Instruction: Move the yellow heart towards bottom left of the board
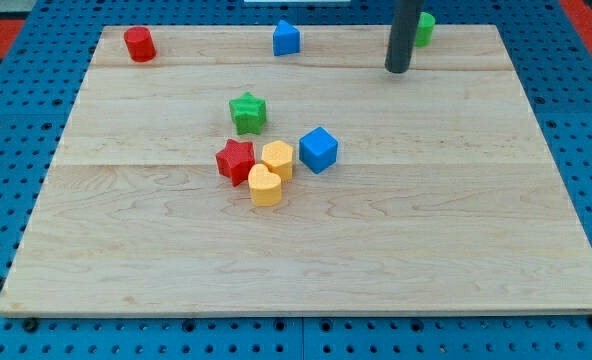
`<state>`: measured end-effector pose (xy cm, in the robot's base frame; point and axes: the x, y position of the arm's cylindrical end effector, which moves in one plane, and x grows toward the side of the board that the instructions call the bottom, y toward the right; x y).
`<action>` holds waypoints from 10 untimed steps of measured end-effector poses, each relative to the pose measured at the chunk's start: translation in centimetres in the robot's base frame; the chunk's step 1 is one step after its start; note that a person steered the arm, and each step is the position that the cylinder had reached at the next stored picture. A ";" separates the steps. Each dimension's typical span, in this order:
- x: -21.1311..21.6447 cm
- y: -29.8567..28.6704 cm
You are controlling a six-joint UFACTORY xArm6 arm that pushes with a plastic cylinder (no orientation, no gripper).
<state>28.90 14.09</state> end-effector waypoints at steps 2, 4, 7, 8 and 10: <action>10.5 -1.8; 18.0 -9.7; 20.7 -16.6; 21.5 -20.3; 24.6 -19.7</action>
<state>53.54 -5.59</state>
